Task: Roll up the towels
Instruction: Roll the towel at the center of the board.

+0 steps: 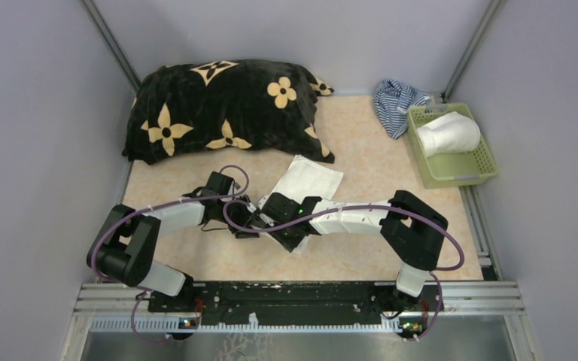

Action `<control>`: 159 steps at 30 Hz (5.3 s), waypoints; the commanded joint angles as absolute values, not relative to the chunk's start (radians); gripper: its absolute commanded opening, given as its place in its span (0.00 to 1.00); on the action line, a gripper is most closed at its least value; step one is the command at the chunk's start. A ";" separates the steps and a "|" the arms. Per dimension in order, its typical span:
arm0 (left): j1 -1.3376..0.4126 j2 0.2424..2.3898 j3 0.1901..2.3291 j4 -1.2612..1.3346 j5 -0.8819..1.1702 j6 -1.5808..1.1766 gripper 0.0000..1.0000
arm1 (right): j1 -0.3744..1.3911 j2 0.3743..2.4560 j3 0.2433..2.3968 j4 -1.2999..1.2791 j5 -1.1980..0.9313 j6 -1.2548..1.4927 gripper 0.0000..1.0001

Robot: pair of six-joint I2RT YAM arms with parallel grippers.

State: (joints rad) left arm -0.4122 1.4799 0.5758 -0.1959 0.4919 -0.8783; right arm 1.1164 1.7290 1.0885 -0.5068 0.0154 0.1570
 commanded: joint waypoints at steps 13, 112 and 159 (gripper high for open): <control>-0.410 1.605 0.574 -0.263 0.265 -0.842 0.53 | 1.155 1.669 0.985 -0.517 0.262 0.093 0.33; -0.430 1.394 0.594 -0.194 0.335 -1.016 0.58 | 0.637 1.802 0.673 0.072 -0.904 0.497 0.00; -0.450 1.324 0.472 0.004 0.492 -0.884 0.69 | 0.604 1.837 0.714 0.038 -0.941 0.531 0.00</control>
